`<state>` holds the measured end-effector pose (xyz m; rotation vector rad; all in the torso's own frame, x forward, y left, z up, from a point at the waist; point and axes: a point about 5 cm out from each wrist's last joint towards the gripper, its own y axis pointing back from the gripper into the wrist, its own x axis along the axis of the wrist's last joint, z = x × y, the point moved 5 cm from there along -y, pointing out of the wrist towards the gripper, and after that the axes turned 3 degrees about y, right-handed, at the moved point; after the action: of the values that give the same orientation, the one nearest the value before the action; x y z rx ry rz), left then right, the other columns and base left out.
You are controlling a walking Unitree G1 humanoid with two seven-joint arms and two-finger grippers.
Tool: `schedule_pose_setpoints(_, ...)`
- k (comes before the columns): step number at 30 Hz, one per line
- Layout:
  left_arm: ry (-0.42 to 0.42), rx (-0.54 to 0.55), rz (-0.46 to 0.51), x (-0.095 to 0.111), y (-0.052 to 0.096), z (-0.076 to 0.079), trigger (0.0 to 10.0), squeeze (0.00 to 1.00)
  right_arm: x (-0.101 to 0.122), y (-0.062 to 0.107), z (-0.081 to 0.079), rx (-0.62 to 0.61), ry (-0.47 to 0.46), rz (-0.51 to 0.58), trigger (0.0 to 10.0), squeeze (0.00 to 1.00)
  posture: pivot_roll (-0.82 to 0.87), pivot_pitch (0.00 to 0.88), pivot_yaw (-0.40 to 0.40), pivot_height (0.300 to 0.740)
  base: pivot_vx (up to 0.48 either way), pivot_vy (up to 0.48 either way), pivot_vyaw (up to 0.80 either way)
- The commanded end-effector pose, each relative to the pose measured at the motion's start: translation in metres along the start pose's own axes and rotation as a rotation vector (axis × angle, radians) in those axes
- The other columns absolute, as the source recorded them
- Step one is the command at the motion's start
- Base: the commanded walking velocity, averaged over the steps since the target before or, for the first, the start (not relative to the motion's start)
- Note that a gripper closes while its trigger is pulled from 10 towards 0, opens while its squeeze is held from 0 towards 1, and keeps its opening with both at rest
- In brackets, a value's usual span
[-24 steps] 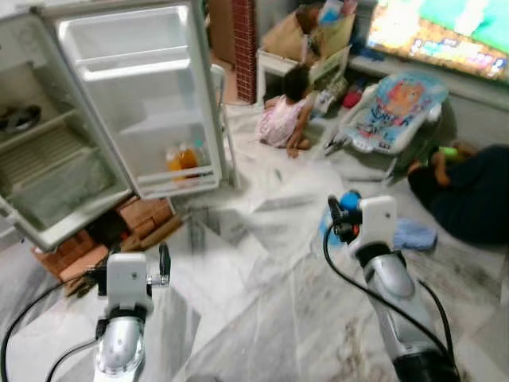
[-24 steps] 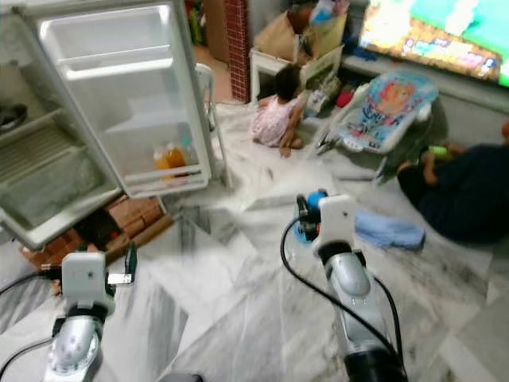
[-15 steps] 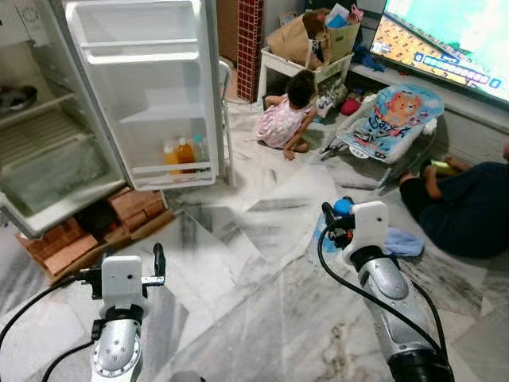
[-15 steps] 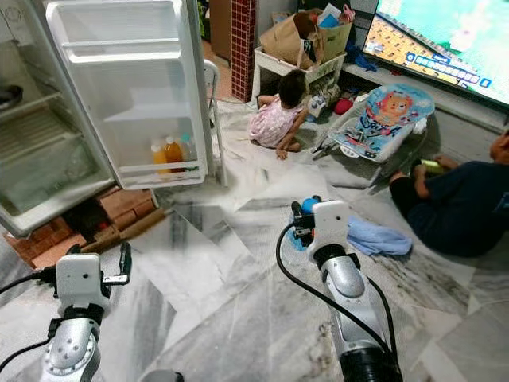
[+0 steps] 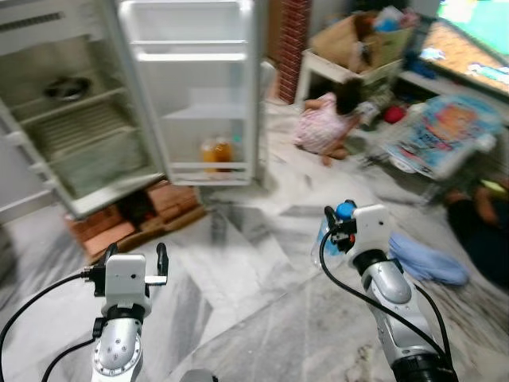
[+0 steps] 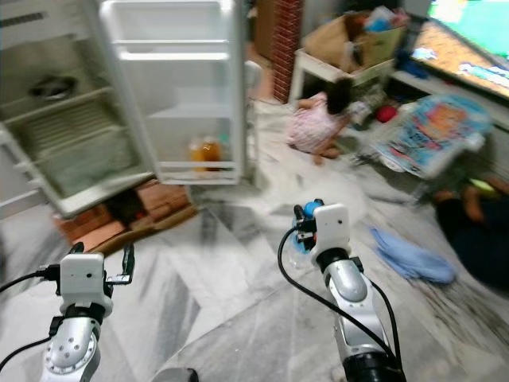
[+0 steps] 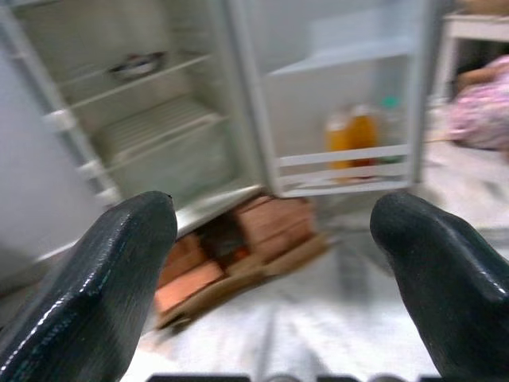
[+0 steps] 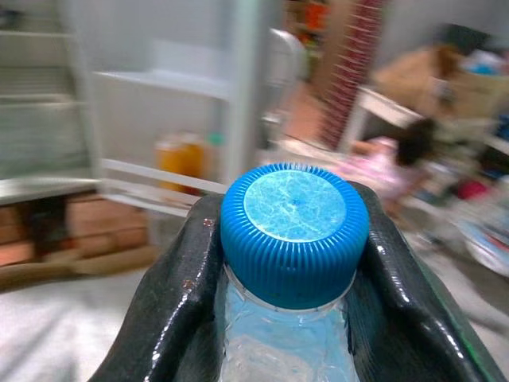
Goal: Restocking fridge
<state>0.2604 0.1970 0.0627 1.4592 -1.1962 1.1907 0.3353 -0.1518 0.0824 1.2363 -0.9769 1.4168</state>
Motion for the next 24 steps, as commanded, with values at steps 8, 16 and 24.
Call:
schedule_pose_setpoints(8, 0.003, -0.031, 0.012, 0.004, -0.006, 0.006, 10.0, 0.00, 0.017, -0.007, -0.011, 0.075, 0.019, 0.071, 10.0, 0.00, 0.01, 0.051, 0.003, 0.740, 0.305, 0.000, 0.80)
schedule_pose_setpoints(16, 0.014, -0.036, -0.001, -0.001, -0.003, 0.009, 10.0, 0.00, 0.012, -0.003, -0.027, 0.154, 0.035, 0.059, 10.0, 0.00, 0.01, 0.057, -0.001, 0.740, 0.319, 0.000, 0.80)
schedule_pose_setpoints(24, 0.017, -0.046, 0.003, 0.000, -0.005, 0.012, 10.0, 0.00, 0.009, 0.000, -0.025, 0.156, 0.049, 0.052, 10.0, 0.00, -0.01, 0.065, 0.009, 0.740, 0.319, 0.000, 0.53)
